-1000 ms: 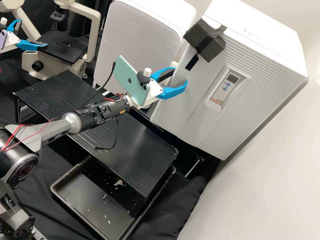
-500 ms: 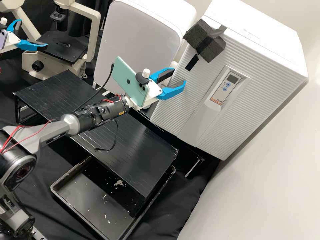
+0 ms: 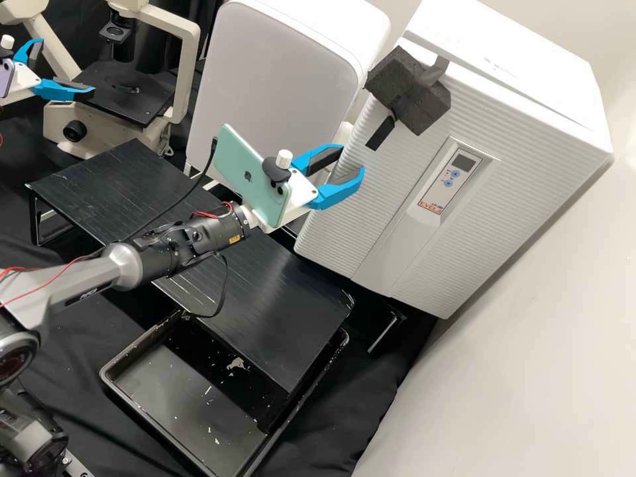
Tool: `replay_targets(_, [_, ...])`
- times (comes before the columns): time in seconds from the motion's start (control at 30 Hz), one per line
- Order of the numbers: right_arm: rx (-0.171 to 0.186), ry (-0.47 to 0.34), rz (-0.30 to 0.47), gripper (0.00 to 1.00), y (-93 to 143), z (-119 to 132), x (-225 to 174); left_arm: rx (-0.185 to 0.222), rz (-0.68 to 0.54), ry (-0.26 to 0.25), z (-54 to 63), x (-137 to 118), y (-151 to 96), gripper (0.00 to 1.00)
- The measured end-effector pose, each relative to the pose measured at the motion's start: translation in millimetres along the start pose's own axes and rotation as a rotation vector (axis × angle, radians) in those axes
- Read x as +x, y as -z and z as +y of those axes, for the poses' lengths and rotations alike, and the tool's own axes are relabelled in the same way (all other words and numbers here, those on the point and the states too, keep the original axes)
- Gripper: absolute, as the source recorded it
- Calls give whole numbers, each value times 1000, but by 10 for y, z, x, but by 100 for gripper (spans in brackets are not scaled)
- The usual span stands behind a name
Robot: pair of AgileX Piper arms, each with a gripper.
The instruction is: Open the incubator door
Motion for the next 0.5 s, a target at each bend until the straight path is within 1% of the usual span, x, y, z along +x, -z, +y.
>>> replay_targets(0.1, [5, -18, -8, 0, -19, 63, -111, 0, 0, 0, 0, 0, 0, 100])
replay_targets(0.17, [-1, -35, -16, 0, -37, 105, -195, 0, 0, 0, 0, 0, 0, 100])
replay_targets(0.3, [-26, -94, -46, 0, -94, 192, -409, 0, 0, 0, 0, 0, 0, 100])
replay_targets(0.4, [-13, -161, -81, 0, -147, 293, -616, 0, 0, 0, 0, 0, 0, 100])
replay_targets(0.5, [12, -252, -111, 0, -186, 405, -793, 0, 0, 0, 0, 0, 0, 100])
